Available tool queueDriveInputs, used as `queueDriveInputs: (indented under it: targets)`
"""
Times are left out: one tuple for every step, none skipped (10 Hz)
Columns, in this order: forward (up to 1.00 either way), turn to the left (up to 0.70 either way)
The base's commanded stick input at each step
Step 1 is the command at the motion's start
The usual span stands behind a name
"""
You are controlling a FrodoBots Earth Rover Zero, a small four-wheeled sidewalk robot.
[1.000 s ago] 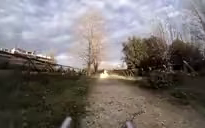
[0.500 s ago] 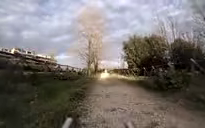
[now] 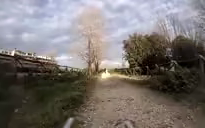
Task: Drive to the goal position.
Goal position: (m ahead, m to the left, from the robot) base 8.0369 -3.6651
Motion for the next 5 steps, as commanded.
queueDriveInputs:
  targets:
    - [0.70, 0.00]
    - [0.70, 0.00]
    - [0.70, 0.00]
    - [0.70, 0.00]
    - [0.70, 0.00]
